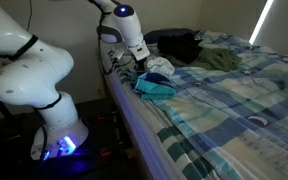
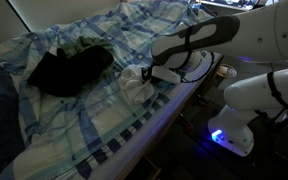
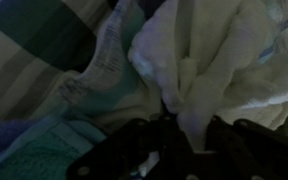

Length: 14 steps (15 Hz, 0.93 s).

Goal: Put the white towel on the blue towel

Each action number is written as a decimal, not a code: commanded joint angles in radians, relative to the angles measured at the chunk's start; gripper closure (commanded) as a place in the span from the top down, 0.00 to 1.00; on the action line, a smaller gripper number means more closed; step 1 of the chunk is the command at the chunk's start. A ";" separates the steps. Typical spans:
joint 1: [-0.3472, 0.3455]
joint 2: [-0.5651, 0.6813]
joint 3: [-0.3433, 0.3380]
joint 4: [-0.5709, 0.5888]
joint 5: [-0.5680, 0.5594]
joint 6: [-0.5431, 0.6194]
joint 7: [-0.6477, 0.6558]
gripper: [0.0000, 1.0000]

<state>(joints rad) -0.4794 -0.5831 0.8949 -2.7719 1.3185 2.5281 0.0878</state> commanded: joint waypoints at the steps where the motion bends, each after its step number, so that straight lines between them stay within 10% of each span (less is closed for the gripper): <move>1: 0.017 -0.095 -0.061 -0.014 -0.008 -0.078 0.020 0.05; 14: 0.020 -0.380 -0.315 -0.007 -0.158 -0.290 0.085 0.05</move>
<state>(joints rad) -0.4497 -0.8767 0.6306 -2.7712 1.2086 2.3065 0.1261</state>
